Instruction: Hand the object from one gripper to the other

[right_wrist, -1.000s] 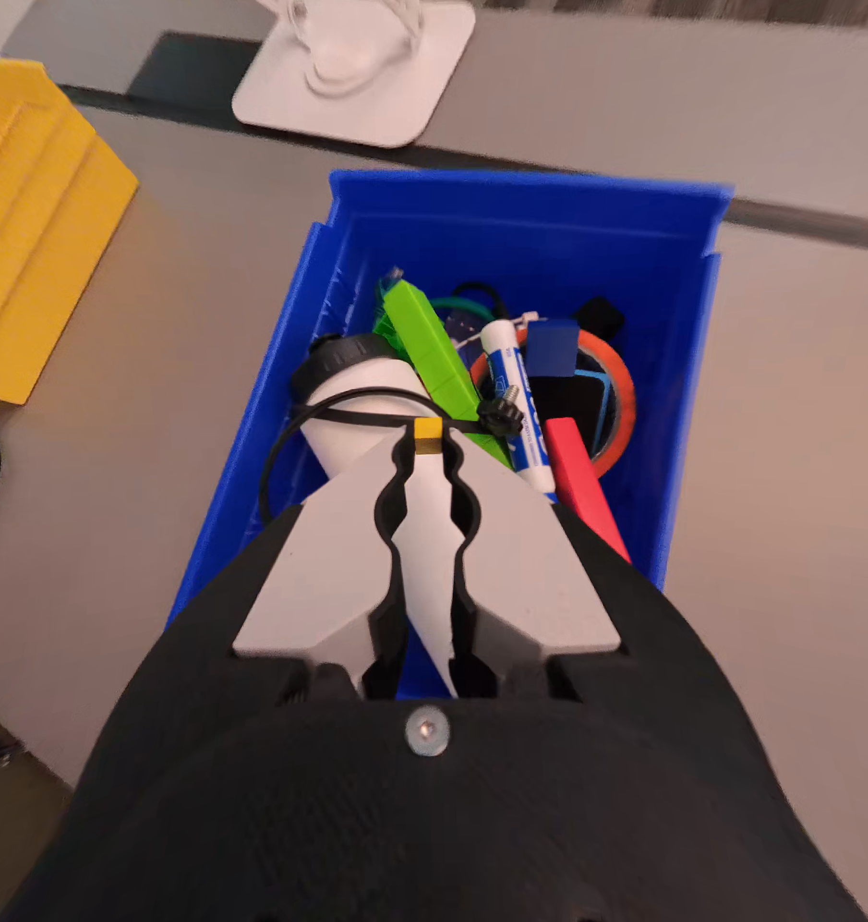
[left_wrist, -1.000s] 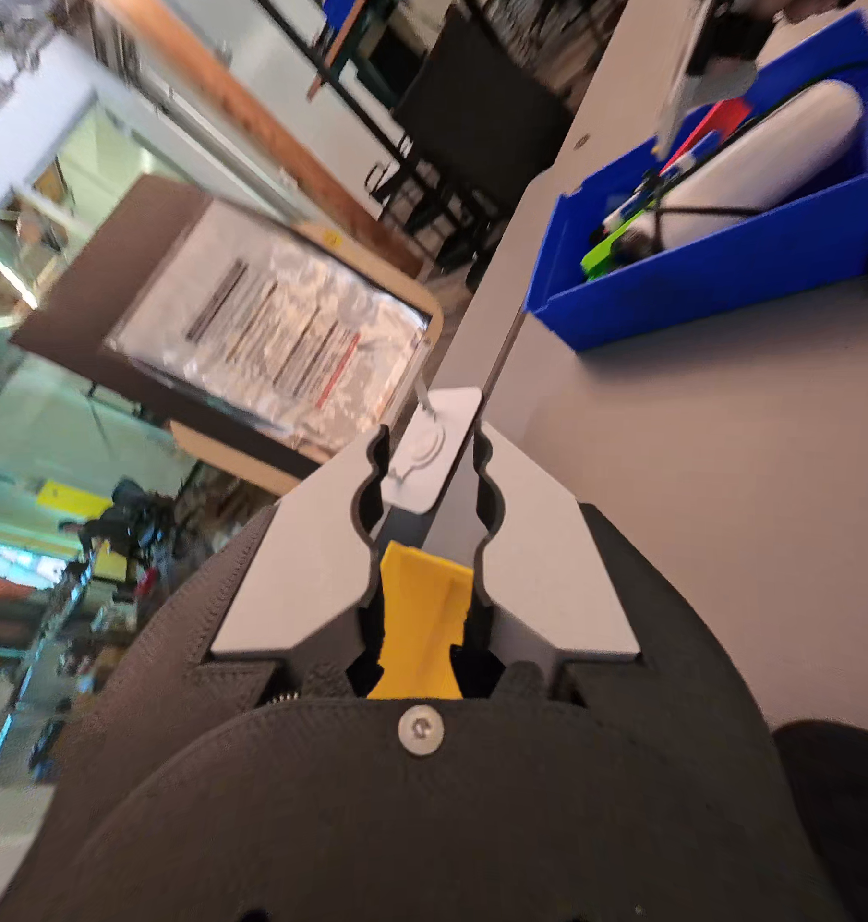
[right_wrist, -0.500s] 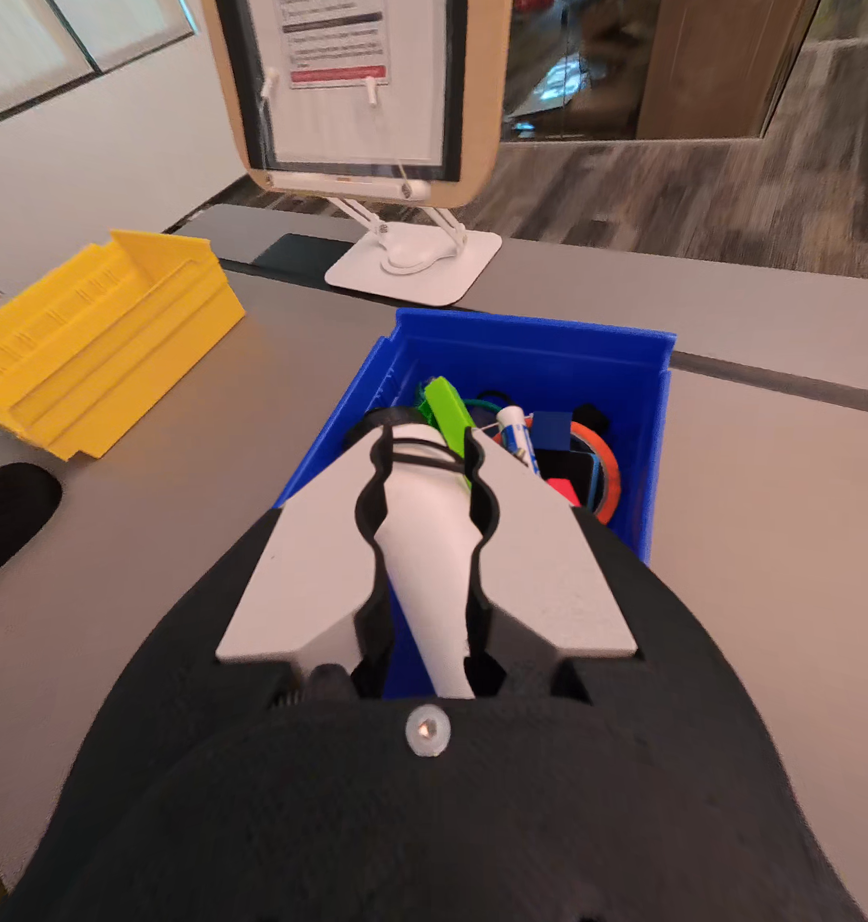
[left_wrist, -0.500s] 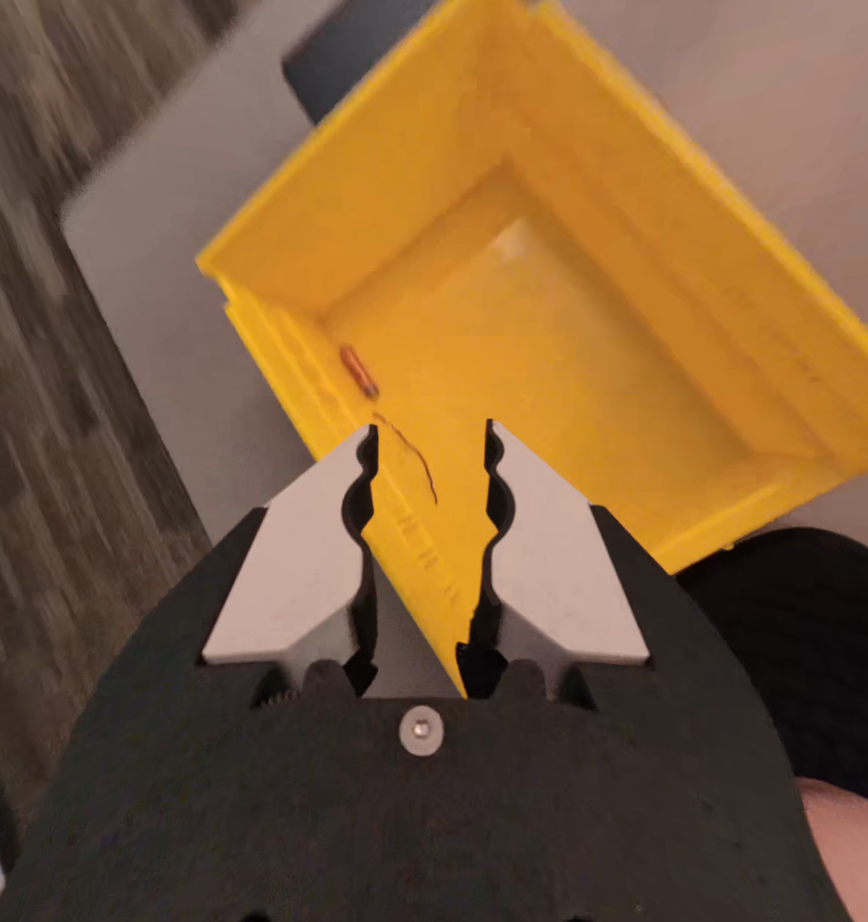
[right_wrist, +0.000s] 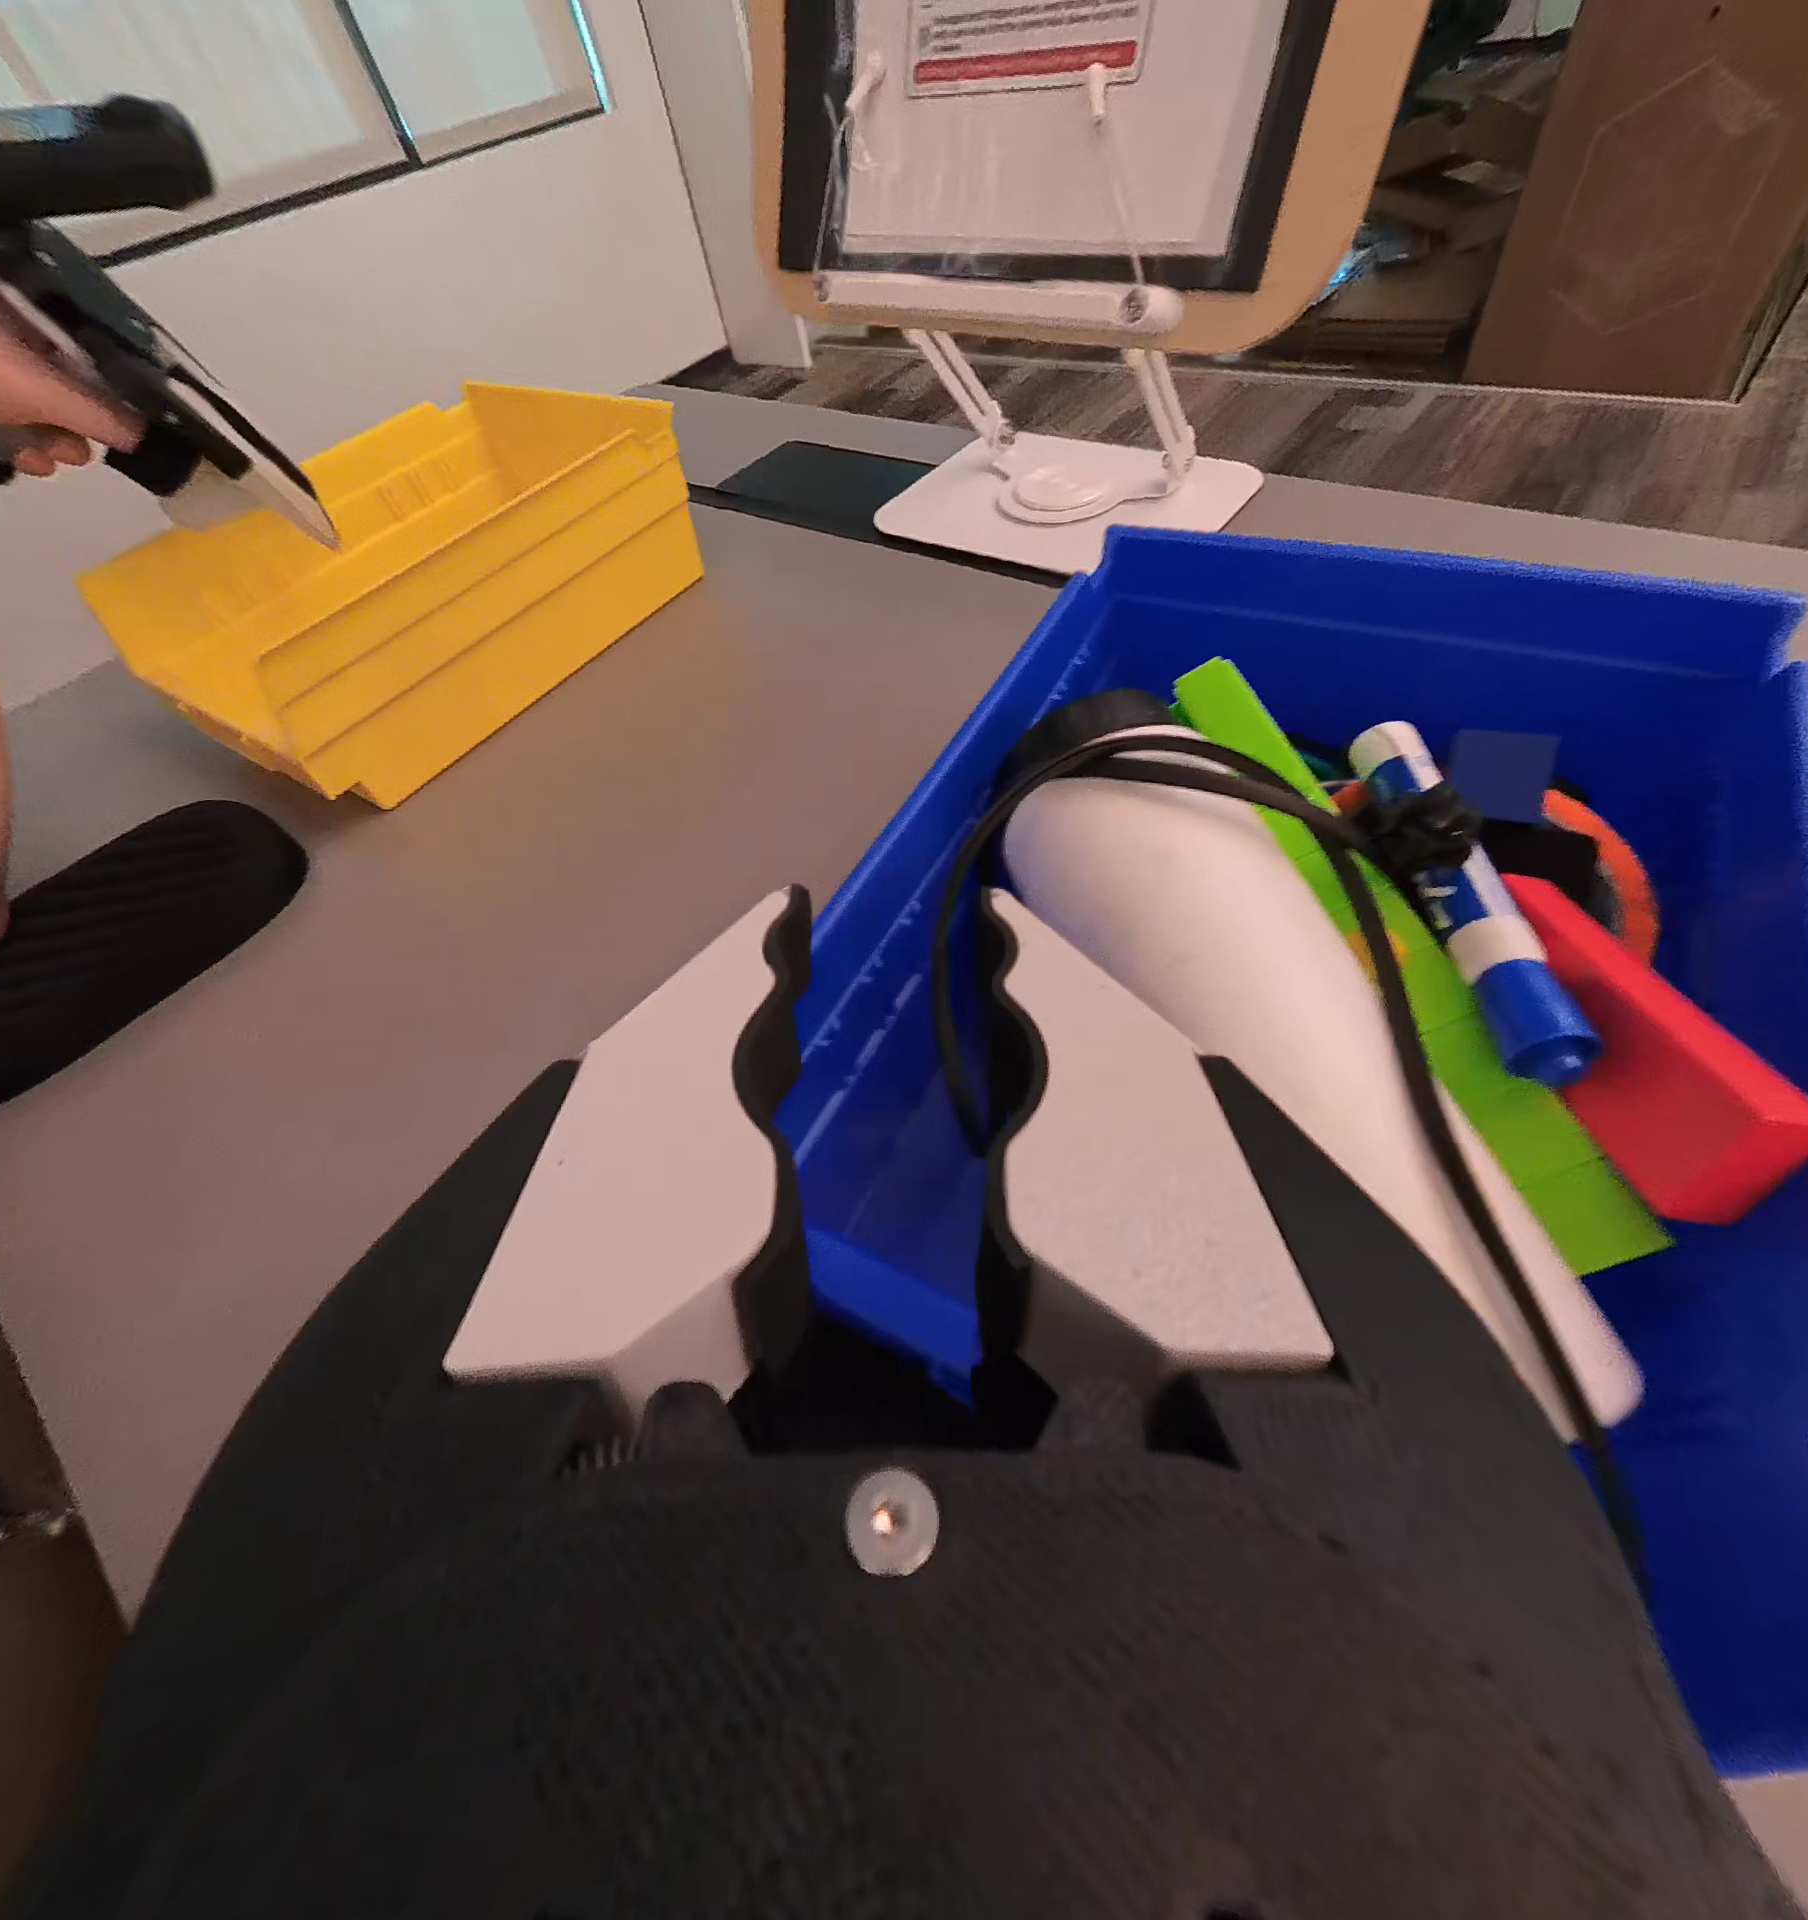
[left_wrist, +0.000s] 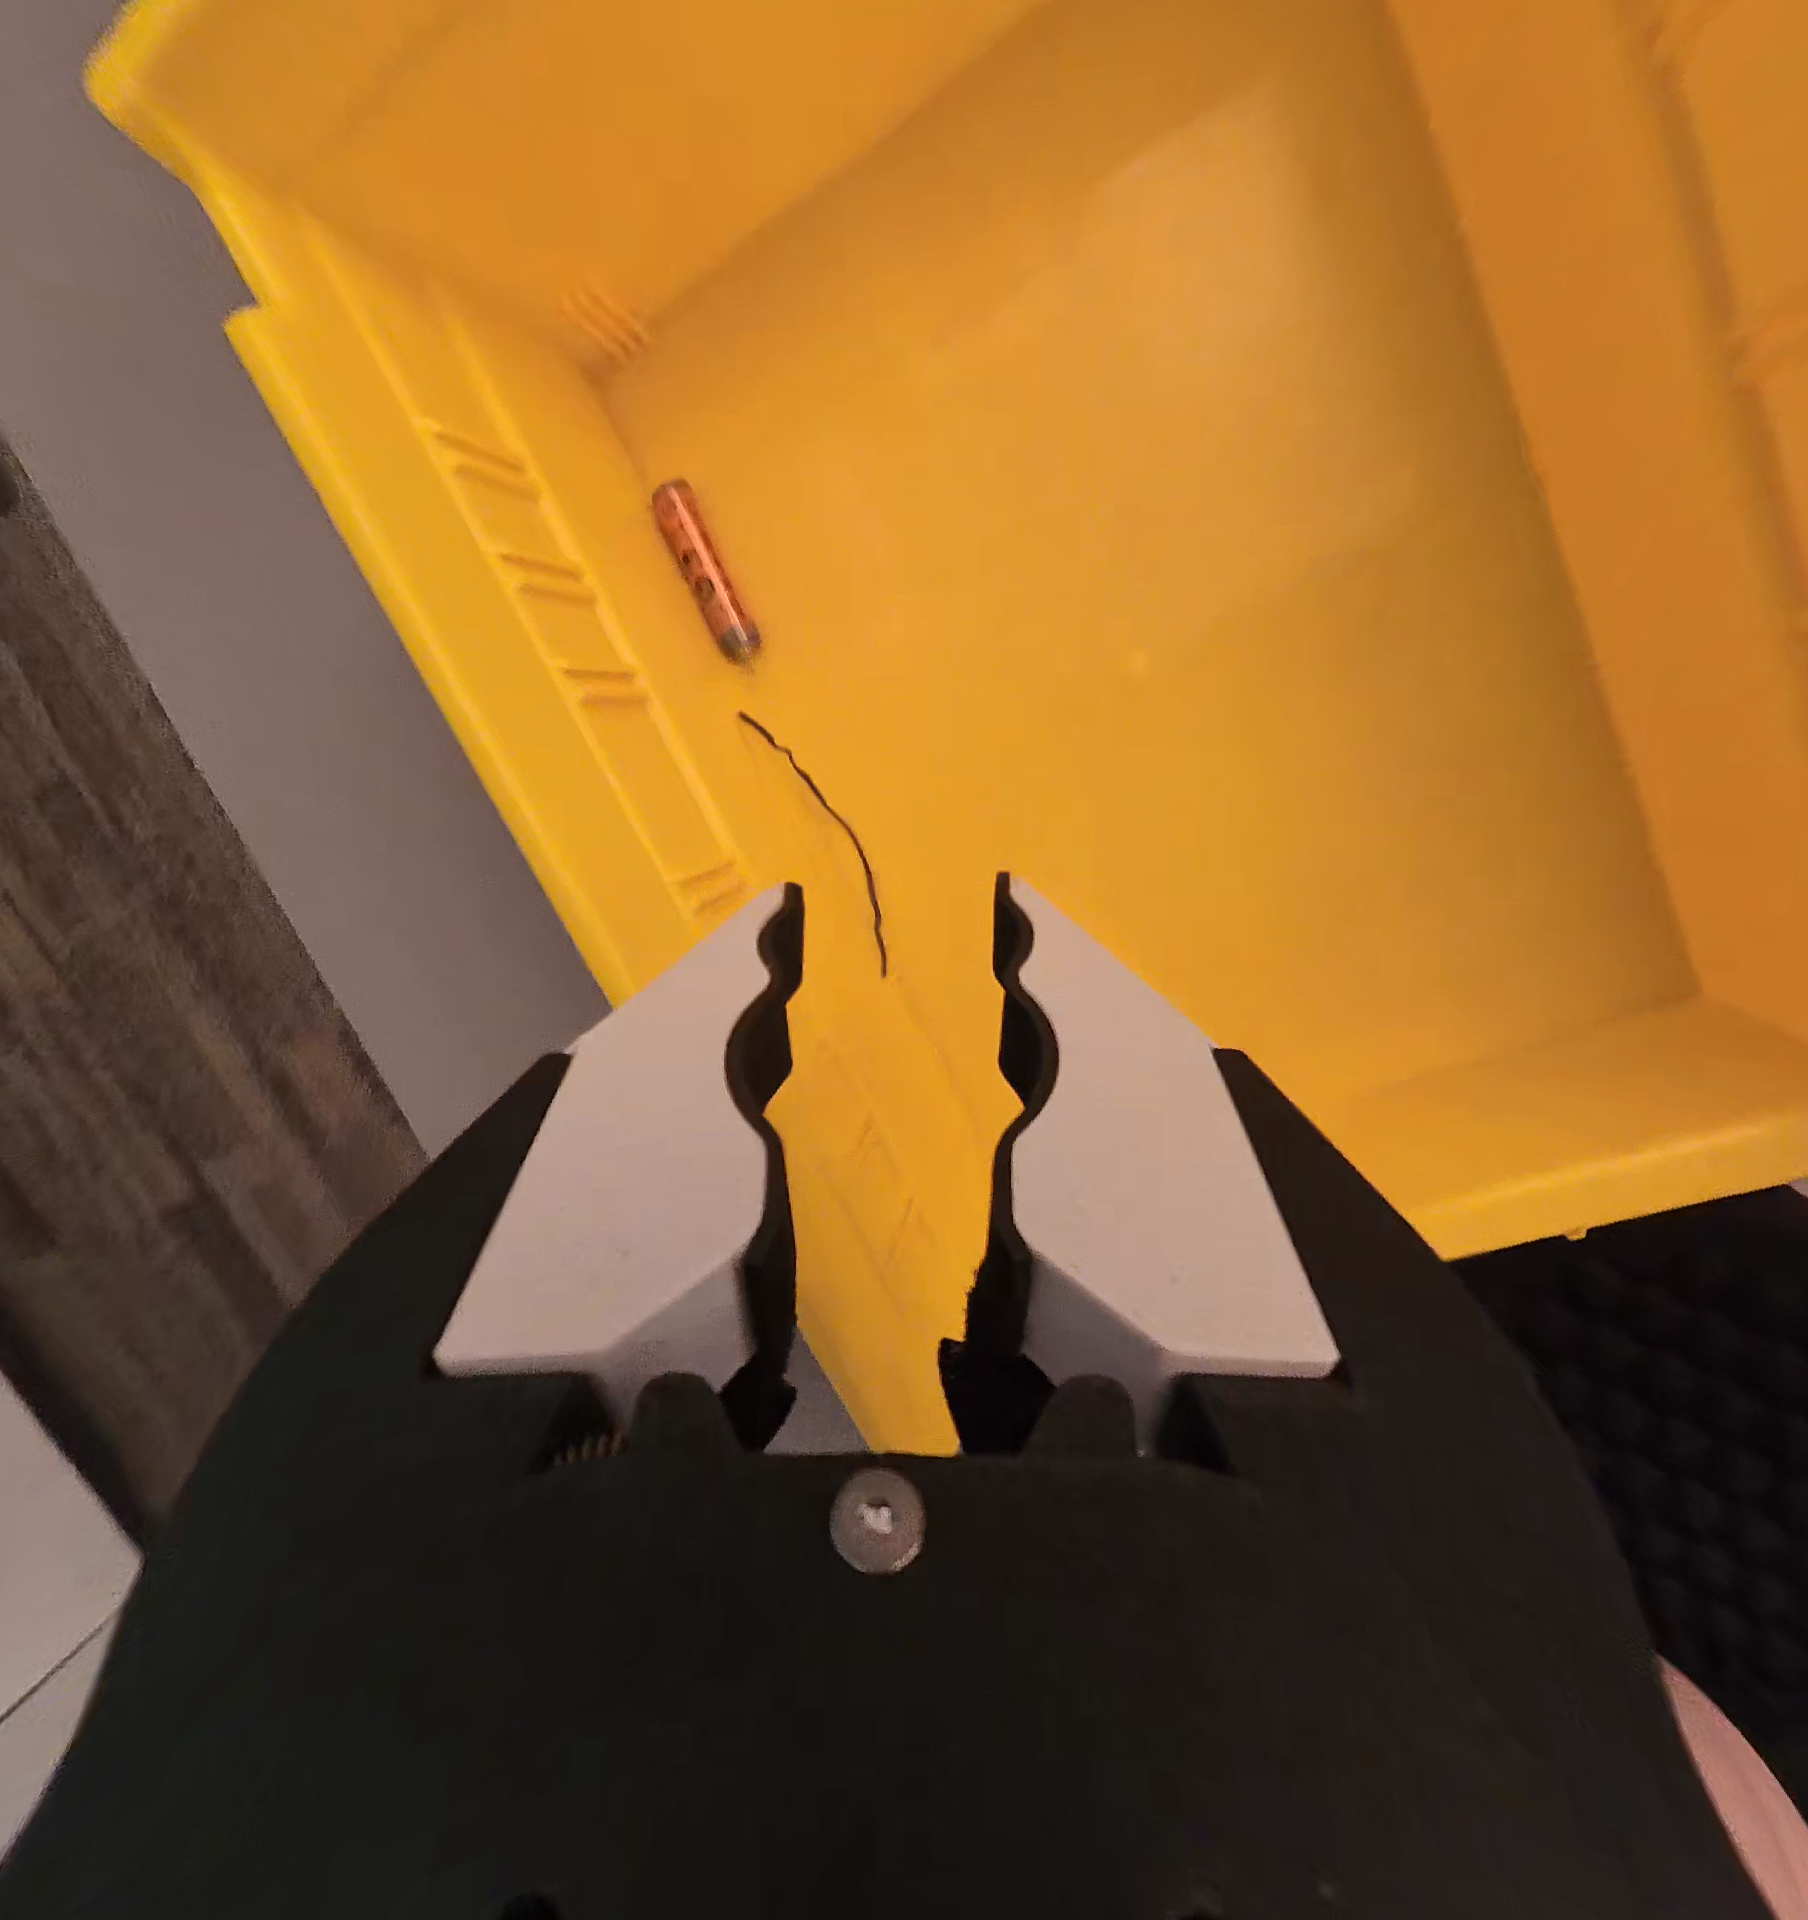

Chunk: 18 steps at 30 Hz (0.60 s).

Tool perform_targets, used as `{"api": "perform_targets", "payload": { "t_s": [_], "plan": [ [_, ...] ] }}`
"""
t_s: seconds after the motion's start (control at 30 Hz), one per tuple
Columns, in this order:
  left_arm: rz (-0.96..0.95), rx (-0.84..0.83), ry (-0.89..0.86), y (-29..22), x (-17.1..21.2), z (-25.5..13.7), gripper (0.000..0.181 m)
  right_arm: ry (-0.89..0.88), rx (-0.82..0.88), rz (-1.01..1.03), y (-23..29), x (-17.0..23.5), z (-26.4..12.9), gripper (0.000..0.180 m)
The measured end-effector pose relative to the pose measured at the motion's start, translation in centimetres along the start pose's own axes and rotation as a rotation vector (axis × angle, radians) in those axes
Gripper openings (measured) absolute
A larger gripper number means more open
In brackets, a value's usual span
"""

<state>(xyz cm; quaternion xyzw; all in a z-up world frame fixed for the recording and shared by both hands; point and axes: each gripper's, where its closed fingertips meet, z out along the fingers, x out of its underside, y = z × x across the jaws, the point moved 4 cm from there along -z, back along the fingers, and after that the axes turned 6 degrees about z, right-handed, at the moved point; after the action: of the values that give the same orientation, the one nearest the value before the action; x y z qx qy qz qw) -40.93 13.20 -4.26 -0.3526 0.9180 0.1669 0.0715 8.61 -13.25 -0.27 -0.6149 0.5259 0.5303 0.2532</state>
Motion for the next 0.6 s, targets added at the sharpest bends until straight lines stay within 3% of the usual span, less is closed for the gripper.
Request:
{"api": "perform_targets", "payload": {
  "t_s": [0.23,0.6],
  "plan": [
    [0.103,-0.063,0.199,-1.6,0.4,2.1,0.036,-0.007,-0.016,-0.014,2.4,2.5,-1.2,0.034],
    [0.141,-0.094,0.353,-2.0,1.6,4.0,0.038,-0.068,0.002,0.007,2.6,2.8,-4.9,0.036]
  ]
}}
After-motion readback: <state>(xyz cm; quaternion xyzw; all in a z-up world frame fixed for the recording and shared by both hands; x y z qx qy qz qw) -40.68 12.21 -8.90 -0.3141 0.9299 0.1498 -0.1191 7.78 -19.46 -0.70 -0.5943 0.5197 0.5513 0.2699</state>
